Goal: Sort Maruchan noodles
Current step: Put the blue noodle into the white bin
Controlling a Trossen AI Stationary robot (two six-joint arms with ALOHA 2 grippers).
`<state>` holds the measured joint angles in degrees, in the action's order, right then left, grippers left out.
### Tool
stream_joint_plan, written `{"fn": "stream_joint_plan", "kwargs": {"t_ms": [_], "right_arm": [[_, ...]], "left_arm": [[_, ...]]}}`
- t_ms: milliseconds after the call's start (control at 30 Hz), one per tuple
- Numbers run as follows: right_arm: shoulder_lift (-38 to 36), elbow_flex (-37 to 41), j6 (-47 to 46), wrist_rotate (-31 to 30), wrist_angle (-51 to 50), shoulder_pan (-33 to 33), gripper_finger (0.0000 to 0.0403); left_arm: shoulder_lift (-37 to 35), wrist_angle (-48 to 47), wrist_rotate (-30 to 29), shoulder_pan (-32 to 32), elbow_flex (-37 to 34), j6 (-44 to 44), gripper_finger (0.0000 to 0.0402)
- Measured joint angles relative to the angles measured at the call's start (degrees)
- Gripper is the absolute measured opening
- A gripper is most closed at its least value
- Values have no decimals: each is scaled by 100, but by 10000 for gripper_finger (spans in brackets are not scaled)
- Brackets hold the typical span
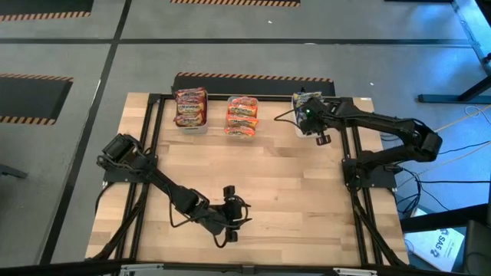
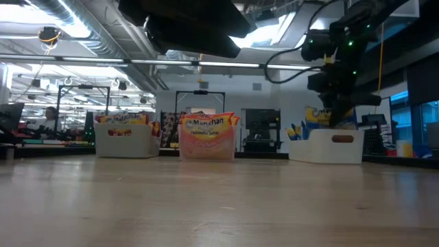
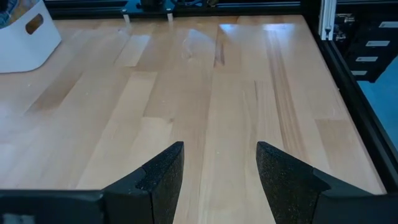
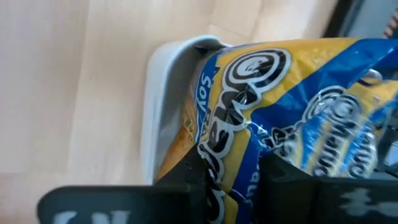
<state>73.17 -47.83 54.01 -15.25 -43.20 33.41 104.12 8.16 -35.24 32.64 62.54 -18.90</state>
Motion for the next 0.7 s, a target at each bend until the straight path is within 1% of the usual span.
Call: {"fn": "stream_joint_plan", "kwargs": {"t_ms": [133,300,367,467,567,700], "right_arm": [[284,0,10,208,11,0,49],[586,0,-122,283,12,0,49],[648,0,-252,224,57,0,49],[660,0,-712,21,217,-2,52],[601,0,-884,-39,192,-1,74],[519,-8,-1056,-30,184,-7,127]], "left_arm": [[0,0,0,14,0,-4,196],[0,0,0,17,2,-7,196],[0,0,0,15,4,-7,196],[0,0,0,15,4,-7,196],[0,0,0,15,4,-4,196],[0,1,-2,15,4,-3,196]]}}
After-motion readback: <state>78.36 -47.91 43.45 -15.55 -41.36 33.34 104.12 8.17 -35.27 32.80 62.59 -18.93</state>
